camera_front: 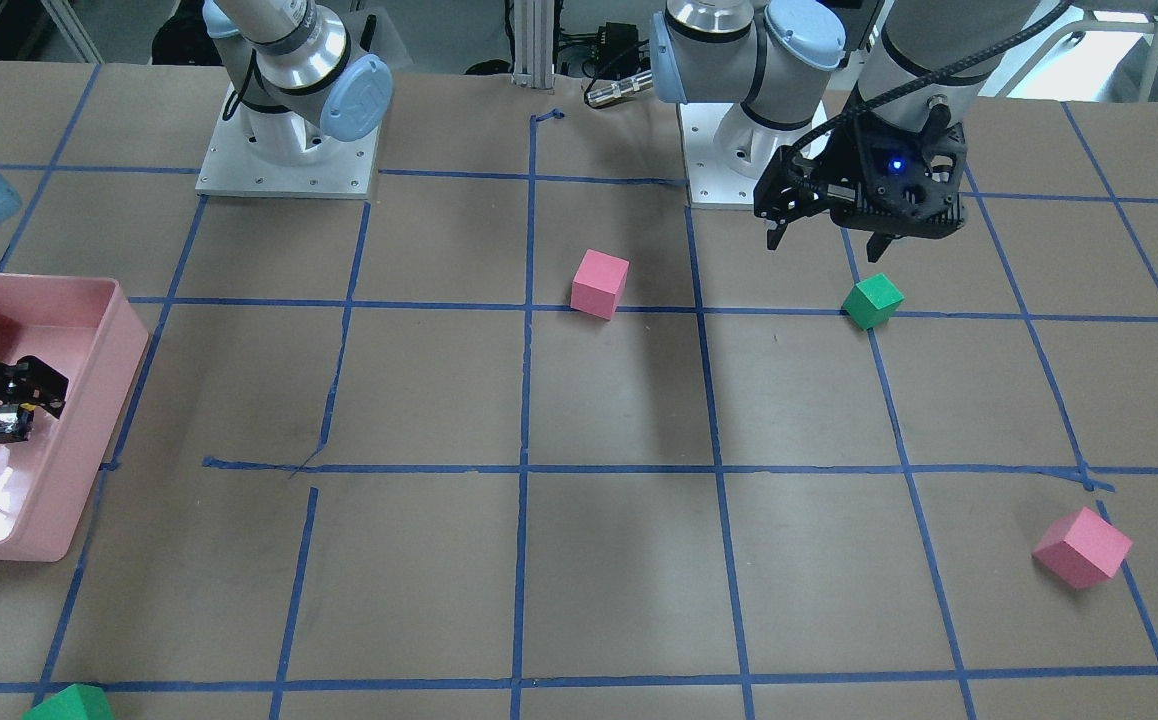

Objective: Align button upright
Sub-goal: 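Close the right gripper on the switch body inside the bin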

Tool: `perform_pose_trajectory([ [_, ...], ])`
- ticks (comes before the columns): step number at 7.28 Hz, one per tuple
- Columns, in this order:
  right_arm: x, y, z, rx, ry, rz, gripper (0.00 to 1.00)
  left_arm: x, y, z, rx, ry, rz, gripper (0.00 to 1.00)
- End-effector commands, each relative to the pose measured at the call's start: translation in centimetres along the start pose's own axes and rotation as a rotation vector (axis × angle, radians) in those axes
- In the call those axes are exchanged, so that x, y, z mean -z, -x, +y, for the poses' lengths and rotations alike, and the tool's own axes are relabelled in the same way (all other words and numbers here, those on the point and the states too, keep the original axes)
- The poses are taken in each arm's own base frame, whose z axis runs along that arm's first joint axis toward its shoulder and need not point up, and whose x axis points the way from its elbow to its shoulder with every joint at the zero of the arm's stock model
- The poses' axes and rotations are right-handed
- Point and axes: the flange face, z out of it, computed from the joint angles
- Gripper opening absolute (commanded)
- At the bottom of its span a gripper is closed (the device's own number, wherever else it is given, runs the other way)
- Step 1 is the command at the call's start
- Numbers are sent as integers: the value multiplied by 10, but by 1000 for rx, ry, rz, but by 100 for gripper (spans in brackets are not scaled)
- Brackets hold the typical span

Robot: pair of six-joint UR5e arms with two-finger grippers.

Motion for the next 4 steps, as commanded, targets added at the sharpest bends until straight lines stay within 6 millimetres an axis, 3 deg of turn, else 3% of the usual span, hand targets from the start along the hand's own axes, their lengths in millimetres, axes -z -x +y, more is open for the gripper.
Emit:
perform_pose_trajectory([
  [1, 0, 0, 0, 0, 1, 0, 100, 0, 0, 0, 0, 1, 0, 100],
  [2, 0, 1, 0, 1, 2, 1, 99, 0, 0, 0, 0, 1, 0, 100],
  [3, 1, -2, 1, 0, 12, 14, 66, -1, 0, 0, 0, 2, 2, 100],
  [4, 2, -2, 1, 0, 11, 16, 52, -1, 0, 0, 0, 2, 0, 100],
])
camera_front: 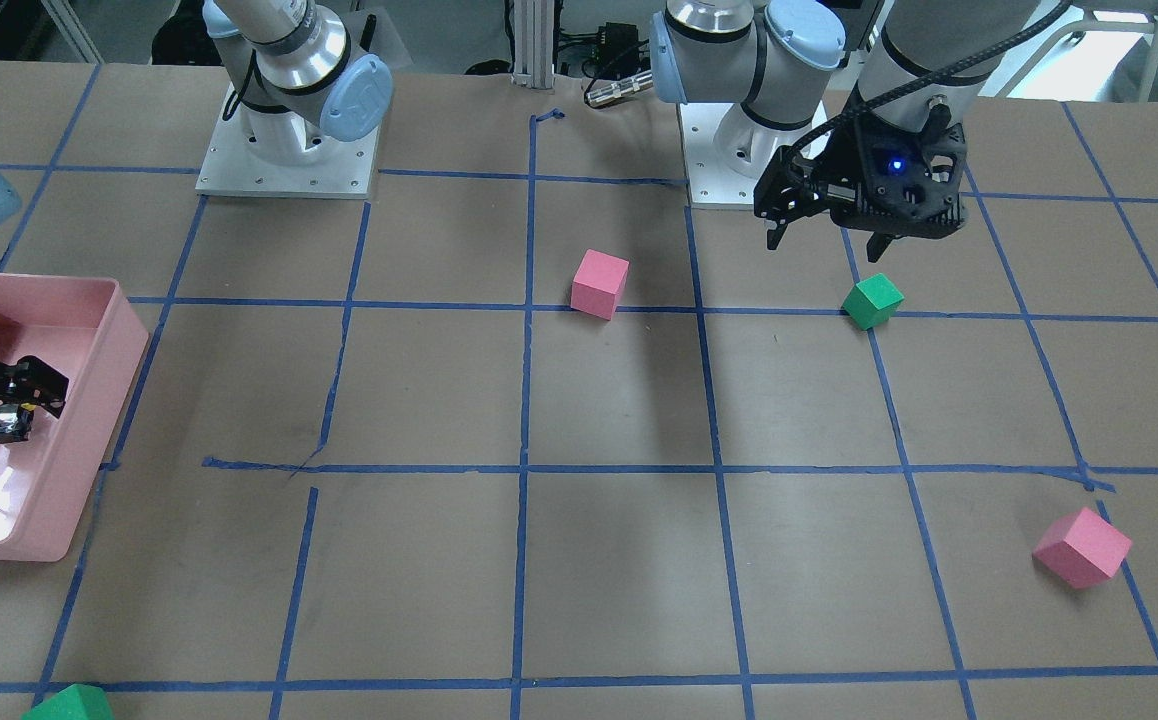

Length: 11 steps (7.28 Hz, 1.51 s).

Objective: Align button upright
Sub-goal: 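Close the right gripper on the switch body inside the bin, then lift the switch out of the pink bin with the right gripper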

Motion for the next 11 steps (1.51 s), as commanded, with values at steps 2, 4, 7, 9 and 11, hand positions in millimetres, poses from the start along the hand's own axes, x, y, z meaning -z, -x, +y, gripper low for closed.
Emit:
perform_pose_trajectory([
  [2, 3, -2, -2, 1, 3, 8, 30, 0, 0, 0, 0, 1, -1, 100],
  [4, 4, -2, -1, -3, 5, 6, 18, 0, 0, 0, -2, 1, 0, 100],
  [7, 15, -4, -4, -26, -13, 21, 3, 0, 0, 0, 0, 1, -1, 100],
  [9, 65, -18, -30, -14, -39, 46, 3, 0, -1, -3, -1, -12, 3, 100],
  [11, 124, 0, -44, -102, -15, 27, 0, 3, -1, -3, -1, -20, 2, 100],
])
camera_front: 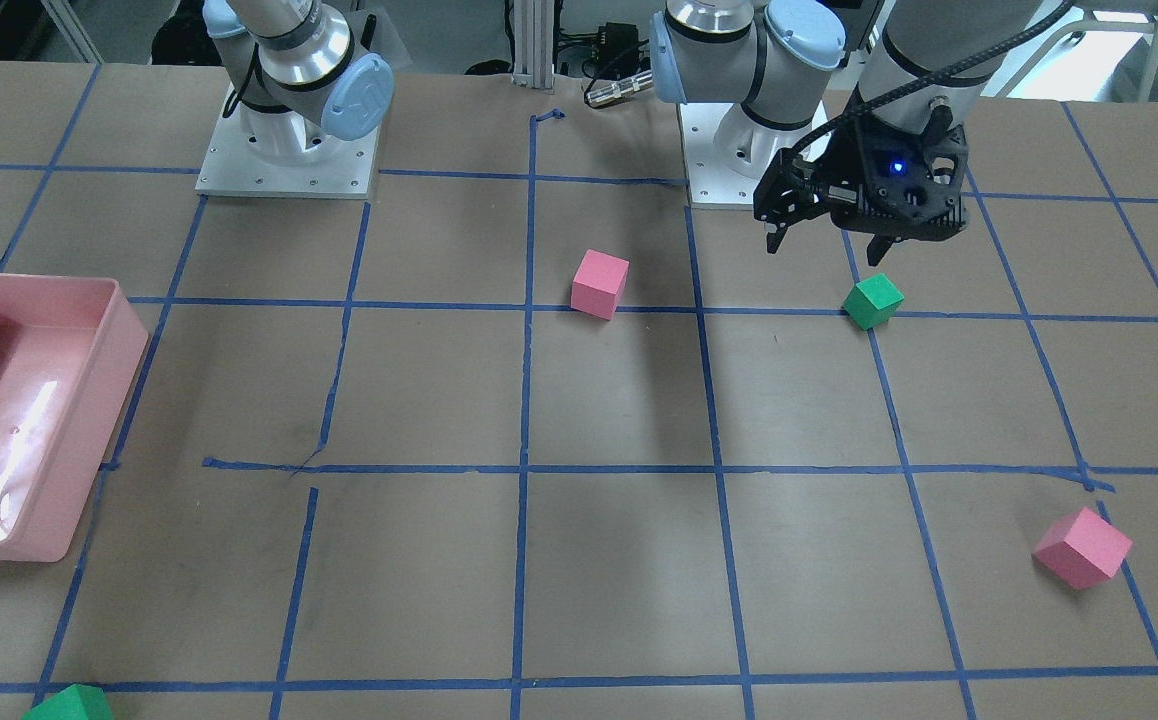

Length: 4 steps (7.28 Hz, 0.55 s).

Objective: Align button upright
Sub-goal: 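Lift the switch out of the pink bin with the right gripper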

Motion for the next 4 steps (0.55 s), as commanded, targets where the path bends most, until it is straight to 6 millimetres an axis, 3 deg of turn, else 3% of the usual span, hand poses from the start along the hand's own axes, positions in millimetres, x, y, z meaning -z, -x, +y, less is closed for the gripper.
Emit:
perform_pose_trajectory([
  [1, 53, 29, -18, 1, 12, 51, 0, 3, 0, 0, 1, -9, -1, 100],
  [3, 82, 73, -29, -9, -16, 71, 0, 2, 0, -3, -4, -19, -1, 100],
  [4, 82, 106, -38, -31, -19, 65, 0, 8, 6, -9, 9, -83, -15, 100],
])
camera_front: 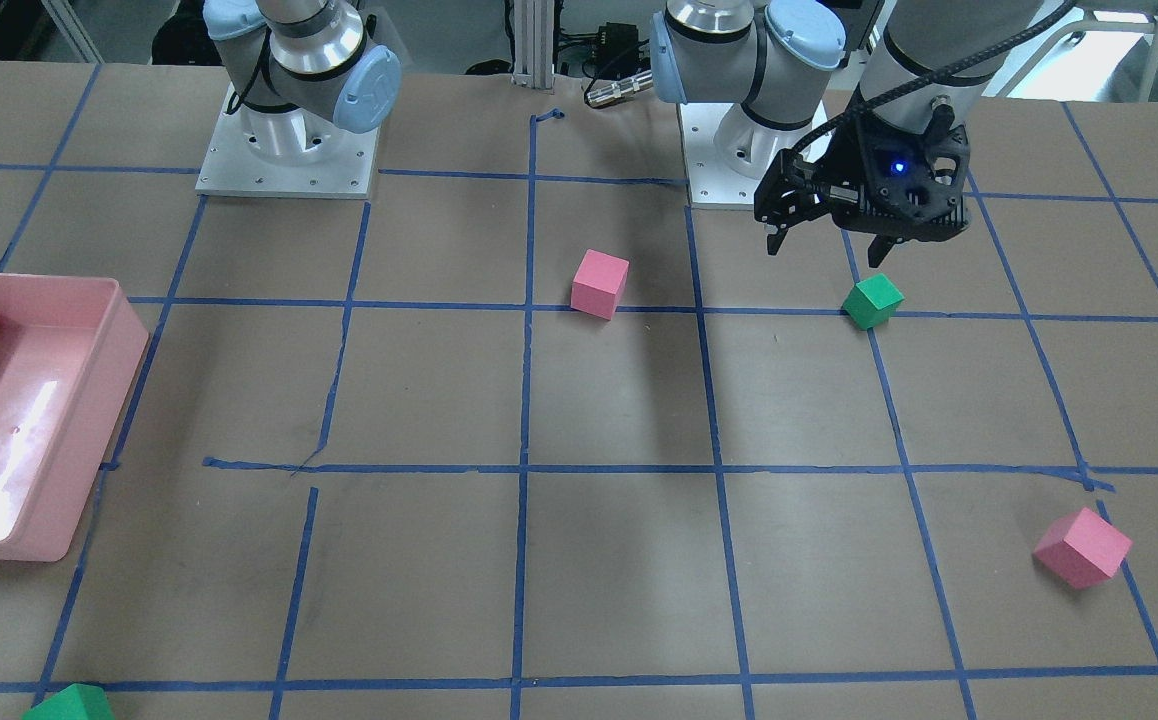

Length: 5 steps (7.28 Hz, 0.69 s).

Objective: Align button upright
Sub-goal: 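Lift the switch out of the pink bin with the right gripper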

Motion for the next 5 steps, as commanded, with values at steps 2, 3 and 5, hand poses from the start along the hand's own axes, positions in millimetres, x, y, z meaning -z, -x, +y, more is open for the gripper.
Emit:
perform_pose_trajectory([
  [2, 16, 141, -26, -52, -4, 21, 0, 5, 10, -14, 29, -97, -21, 100],
  [3, 17, 205, -29, -65, -8, 29, 0, 1, 8, -13, 35, -90, 1, 100],
  [5, 1, 329, -22, -148, 0, -2, 0, -12, 6, -8, 72, -65, 7, 100],
])
